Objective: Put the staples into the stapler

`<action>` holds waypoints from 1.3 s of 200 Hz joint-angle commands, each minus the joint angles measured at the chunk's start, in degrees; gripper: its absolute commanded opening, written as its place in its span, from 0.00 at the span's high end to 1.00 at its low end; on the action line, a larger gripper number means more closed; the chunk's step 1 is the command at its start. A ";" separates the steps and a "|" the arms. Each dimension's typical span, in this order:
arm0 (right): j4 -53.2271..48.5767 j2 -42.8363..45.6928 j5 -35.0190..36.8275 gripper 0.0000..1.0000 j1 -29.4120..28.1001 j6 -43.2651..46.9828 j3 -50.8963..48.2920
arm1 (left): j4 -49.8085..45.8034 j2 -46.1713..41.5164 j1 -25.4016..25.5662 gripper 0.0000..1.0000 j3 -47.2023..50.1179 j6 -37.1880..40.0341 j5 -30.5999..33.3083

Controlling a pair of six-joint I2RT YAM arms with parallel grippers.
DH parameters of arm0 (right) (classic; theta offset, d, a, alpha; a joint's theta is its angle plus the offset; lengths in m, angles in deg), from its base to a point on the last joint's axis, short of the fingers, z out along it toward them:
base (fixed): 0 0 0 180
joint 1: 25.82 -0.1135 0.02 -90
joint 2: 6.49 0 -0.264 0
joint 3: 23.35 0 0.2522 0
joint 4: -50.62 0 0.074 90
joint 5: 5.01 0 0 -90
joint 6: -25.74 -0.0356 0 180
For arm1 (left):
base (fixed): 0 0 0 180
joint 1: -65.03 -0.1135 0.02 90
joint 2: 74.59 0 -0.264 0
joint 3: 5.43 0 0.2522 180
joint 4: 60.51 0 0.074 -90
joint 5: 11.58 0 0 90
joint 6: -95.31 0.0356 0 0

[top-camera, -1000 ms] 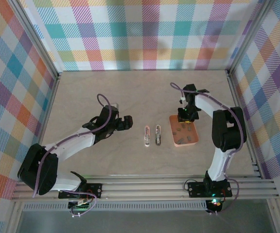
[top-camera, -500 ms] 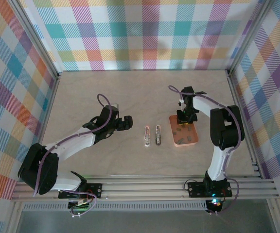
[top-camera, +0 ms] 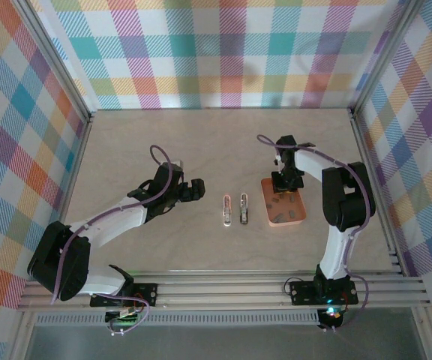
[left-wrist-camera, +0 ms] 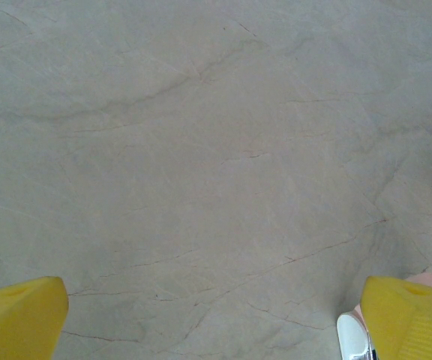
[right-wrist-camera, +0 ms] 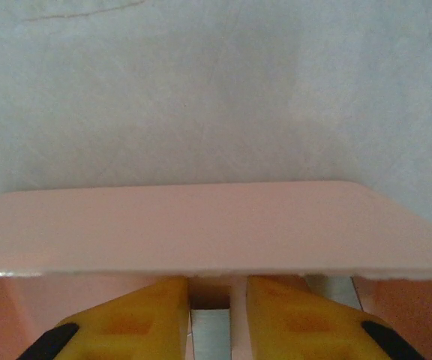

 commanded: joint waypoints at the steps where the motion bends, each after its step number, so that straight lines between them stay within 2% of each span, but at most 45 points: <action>1: -0.49 -2.30 0.34 0.76 -1.01 -1.39 -0.63 | -0.71 -1.54 -0.39 0.00 -0.53 -0.24 0.93; 26: -0.01 -2.60 0.30 0.81 -1.29 -2.48 -0.97 | -0.57 -1.73 -0.39 0.00 -0.16 -0.36 0.94; 60: 3.06 -0.93 -1.17 0.83 -1.55 -4.73 -2.97 | -0.05 -2.81 -0.42 0.00 1.09 -0.61 0.79; 96: 6.38 4.27 -0.32 0.83 -1.82 -7.31 -6.04 | 0.54 -4.27 -0.35 0.00 1.58 0.17 2.34; 122: 9.61 8.51 -0.26 0.83 -1.91 -9.19 -8.31 | 0.93 -3.01 -0.35 0.00 0.39 1.03 0.75; 201: 20.78 19.33 0.68 0.82 -3.83 -13.14 -16.34 | 2.43 -0.41 -0.35 0.00 -4.95 12.10 -2.97; 260: 25.55 29.66 5.16 0.82 -8.74 -15.27 -25.04 | 10.11 -3.94 -0.35 0.00 3.03 8.56 -2.70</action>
